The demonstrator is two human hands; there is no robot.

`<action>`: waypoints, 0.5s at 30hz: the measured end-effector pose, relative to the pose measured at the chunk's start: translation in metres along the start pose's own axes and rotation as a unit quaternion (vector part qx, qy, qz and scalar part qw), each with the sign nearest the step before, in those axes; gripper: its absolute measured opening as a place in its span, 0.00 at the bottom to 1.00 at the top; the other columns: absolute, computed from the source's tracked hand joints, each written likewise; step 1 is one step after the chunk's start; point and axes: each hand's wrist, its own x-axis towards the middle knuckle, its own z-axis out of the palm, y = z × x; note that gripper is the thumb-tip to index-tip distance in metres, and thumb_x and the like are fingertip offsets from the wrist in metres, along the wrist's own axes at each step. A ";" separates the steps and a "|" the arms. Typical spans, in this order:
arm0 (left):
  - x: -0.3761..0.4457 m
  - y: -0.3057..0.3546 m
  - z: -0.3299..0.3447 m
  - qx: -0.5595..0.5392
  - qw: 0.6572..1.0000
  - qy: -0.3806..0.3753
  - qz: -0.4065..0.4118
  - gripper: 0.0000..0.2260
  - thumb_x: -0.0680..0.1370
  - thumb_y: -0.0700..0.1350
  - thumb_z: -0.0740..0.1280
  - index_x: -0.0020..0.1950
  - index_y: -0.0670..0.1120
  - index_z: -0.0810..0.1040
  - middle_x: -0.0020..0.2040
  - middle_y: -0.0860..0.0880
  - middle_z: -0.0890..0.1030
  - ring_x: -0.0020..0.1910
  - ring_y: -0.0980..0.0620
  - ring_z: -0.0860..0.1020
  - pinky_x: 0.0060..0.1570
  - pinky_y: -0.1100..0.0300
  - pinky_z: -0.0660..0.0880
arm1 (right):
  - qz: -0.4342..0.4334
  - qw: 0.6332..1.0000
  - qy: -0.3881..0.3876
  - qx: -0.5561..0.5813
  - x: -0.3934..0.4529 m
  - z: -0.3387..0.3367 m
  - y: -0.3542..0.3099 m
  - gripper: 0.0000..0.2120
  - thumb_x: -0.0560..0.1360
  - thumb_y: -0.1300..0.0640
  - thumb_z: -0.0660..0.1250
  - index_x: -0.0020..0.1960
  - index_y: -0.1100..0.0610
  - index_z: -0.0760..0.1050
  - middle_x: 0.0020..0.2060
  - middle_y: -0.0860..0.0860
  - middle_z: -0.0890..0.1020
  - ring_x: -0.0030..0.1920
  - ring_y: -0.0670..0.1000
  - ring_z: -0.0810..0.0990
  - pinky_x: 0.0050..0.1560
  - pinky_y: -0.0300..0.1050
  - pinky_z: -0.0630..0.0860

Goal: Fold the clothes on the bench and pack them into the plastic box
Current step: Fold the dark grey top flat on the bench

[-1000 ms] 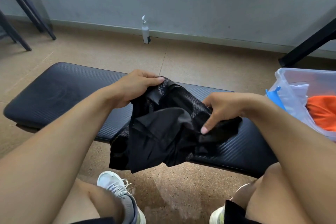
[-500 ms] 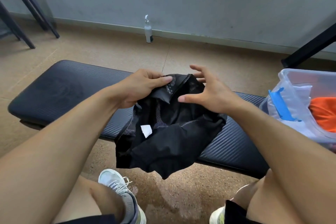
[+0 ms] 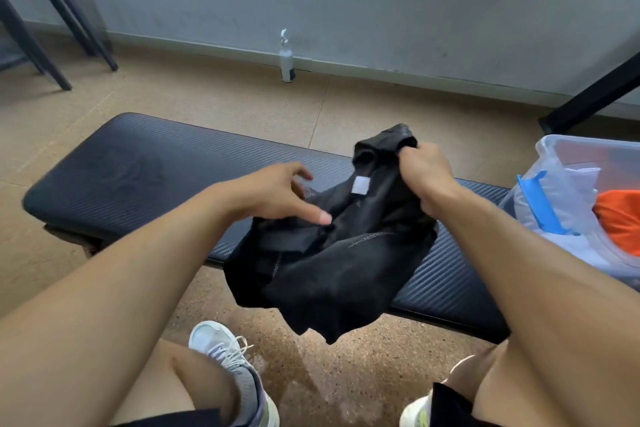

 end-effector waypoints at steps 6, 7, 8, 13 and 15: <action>0.017 -0.007 0.006 0.059 0.993 0.096 0.028 0.07 0.76 0.52 0.72 0.46 0.49 0.80 0.43 0.53 0.82 0.46 0.50 0.80 0.44 0.58 0.74 | 0.054 0.986 0.013 0.156 0.015 -0.012 0.005 0.10 0.78 0.55 0.60 0.46 0.55 0.80 0.46 0.54 0.84 0.49 0.57 0.83 0.51 0.53 0.81; 0.019 -0.006 0.002 0.030 0.990 0.134 0.030 0.07 0.78 0.52 0.70 0.45 0.48 0.80 0.43 0.52 0.82 0.44 0.50 0.79 0.41 0.59 0.72 | 0.052 0.981 0.021 0.183 0.017 -0.013 0.004 0.10 0.78 0.54 0.61 0.47 0.54 0.80 0.46 0.52 0.85 0.49 0.56 0.83 0.51 0.53 0.81; 0.020 -0.005 -0.002 -0.007 0.985 0.172 0.029 0.08 0.80 0.51 0.68 0.46 0.47 0.80 0.43 0.50 0.82 0.42 0.50 0.78 0.38 0.59 0.71 | 0.048 0.980 0.026 0.192 0.018 -0.014 0.003 0.10 0.78 0.53 0.62 0.47 0.55 0.81 0.45 0.51 0.85 0.48 0.55 0.83 0.50 0.52 0.81; 0.019 -0.008 -0.025 -0.268 0.934 0.237 -0.015 0.08 0.78 0.48 0.71 0.51 0.44 0.82 0.46 0.46 0.84 0.38 0.53 0.80 0.31 0.63 0.76 | 0.038 0.990 -0.027 0.136 0.019 -0.017 0.008 0.06 0.76 0.53 0.69 0.45 0.55 0.82 0.43 0.51 0.86 0.44 0.54 0.84 0.48 0.50 0.81; 0.015 -0.013 -0.034 -0.402 0.907 0.126 -0.022 0.11 0.75 0.45 0.74 0.54 0.42 0.82 0.50 0.40 0.85 0.38 0.50 0.82 0.34 0.62 0.81 | 0.047 0.987 -0.073 0.138 0.017 -0.021 0.009 0.06 0.78 0.57 0.68 0.47 0.55 0.84 0.43 0.55 0.87 0.42 0.55 0.85 0.45 0.49 0.82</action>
